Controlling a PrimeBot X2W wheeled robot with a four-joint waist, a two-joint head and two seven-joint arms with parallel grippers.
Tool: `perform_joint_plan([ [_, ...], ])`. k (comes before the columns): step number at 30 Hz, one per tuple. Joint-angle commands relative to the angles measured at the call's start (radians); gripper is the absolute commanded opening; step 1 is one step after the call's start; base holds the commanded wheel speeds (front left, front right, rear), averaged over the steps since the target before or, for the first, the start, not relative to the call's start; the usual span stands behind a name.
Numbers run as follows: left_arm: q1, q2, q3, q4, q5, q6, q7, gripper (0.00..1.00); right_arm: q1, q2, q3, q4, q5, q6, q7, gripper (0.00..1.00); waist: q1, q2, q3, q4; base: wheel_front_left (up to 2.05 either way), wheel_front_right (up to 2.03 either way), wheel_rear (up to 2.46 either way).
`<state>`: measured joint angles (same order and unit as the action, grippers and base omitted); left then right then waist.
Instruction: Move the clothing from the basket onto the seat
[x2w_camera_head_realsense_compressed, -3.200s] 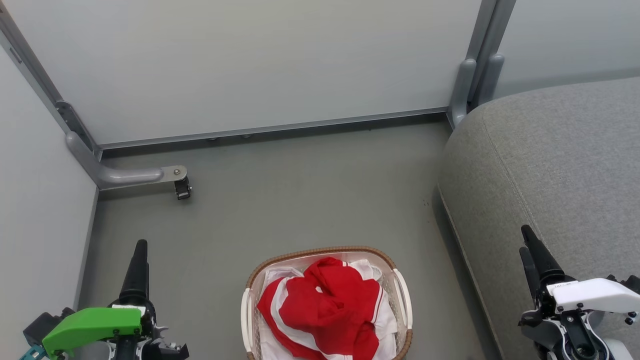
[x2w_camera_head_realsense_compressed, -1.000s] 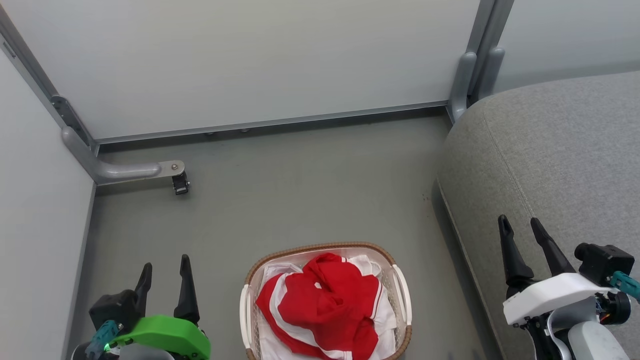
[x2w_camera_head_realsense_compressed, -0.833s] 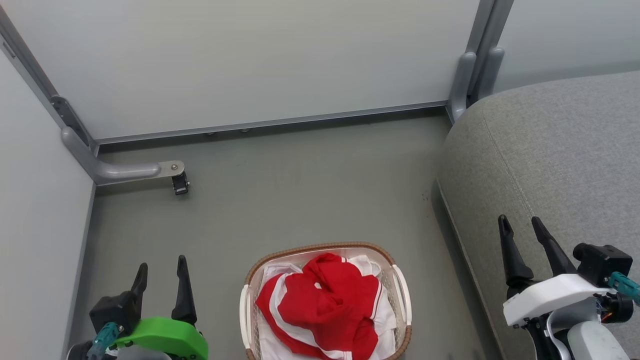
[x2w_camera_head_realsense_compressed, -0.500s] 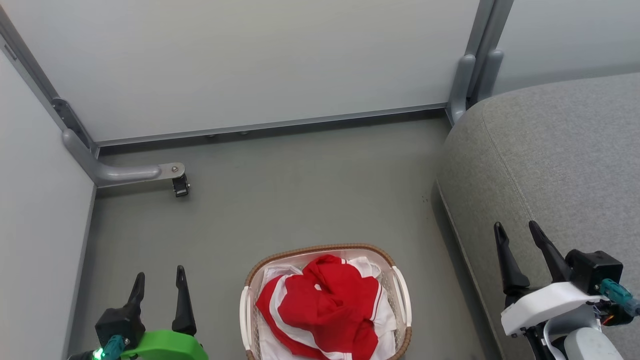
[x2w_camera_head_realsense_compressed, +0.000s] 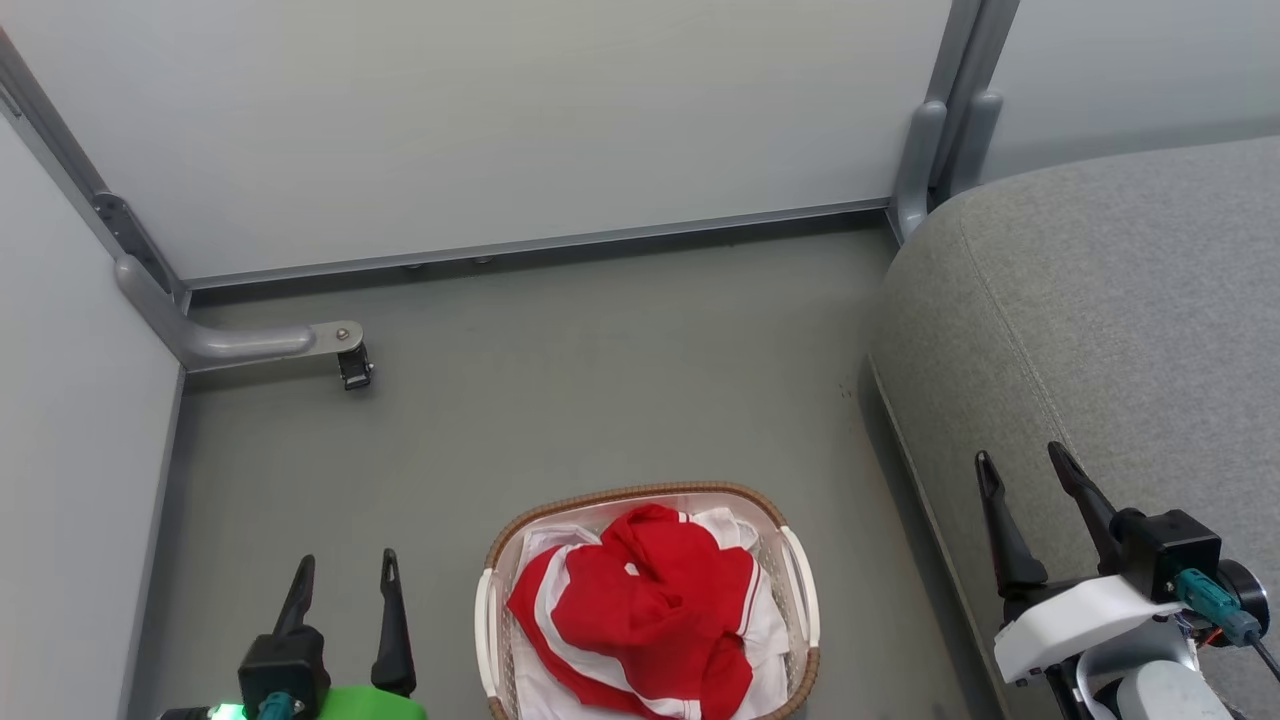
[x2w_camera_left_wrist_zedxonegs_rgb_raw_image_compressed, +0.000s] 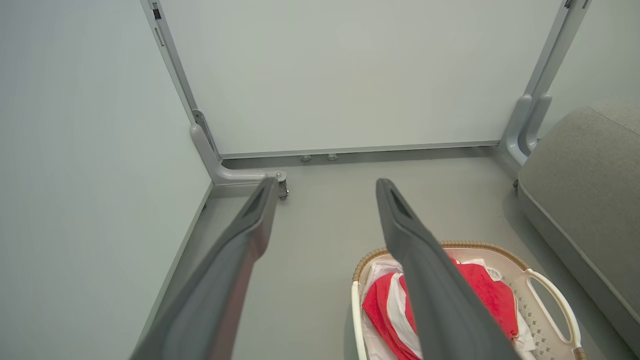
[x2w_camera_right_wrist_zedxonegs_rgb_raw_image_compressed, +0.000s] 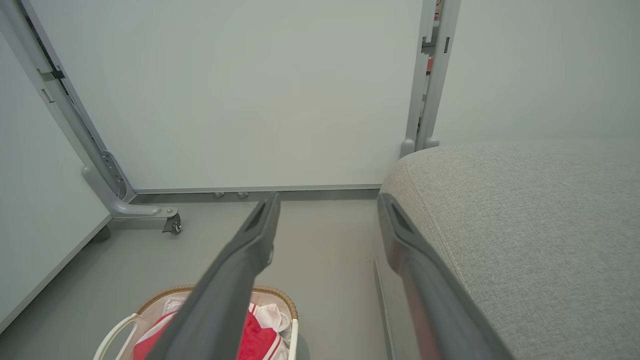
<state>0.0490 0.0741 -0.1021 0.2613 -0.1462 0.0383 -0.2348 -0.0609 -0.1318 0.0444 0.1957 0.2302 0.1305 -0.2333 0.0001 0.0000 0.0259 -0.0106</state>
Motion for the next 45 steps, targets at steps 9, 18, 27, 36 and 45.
perform_joint_plan([
  [9, -0.082, -0.013, -0.077, 0.026, 0.105, -0.002, -0.025, 1.00, -0.075, -0.033, 0.029, -0.049, -0.059, 0.000, -0.026, 1.00, -0.0001, 0.0000, 0.148, -0.058, 0.00, 0.00, 0.00],
  [18, -0.223, -0.020, -0.169, 0.140, 0.136, -0.020, -0.030, 1.00, -0.183, -0.039, 0.066, -0.092, -0.052, 0.000, -0.033, 1.00, -0.0001, 0.0000, 0.309, -0.134, 0.00, 0.00, 0.00],
  [27, -0.369, -0.020, -0.223, 0.328, 0.116, -0.044, -0.029, 1.00, -0.264, -0.017, 0.126, -0.122, -0.022, 0.000, -0.033, 1.00, -0.0001, 0.0000, 0.422, -0.234, 0.00, 0.00, 0.00],
  [36, -0.493, -0.020, -0.273, 0.630, 0.086, -0.055, -0.029, 1.00, -0.285, -0.003, 0.165, -0.096, 0.002, 0.000, -0.033, 1.00, -0.0001, 0.0000, 0.497, -0.307, 0.00, 0.00, 0.00],
  [45, -0.644, -0.020, -0.327, 0.875, 0.113, 0.022, -0.025, 1.00, -0.314, 0.000, 0.188, -0.084, 0.030, 0.000, -0.033, 1.00, -0.0001, 0.0000, 0.572, -0.340, 0.00, 0.00, 0.00],
])
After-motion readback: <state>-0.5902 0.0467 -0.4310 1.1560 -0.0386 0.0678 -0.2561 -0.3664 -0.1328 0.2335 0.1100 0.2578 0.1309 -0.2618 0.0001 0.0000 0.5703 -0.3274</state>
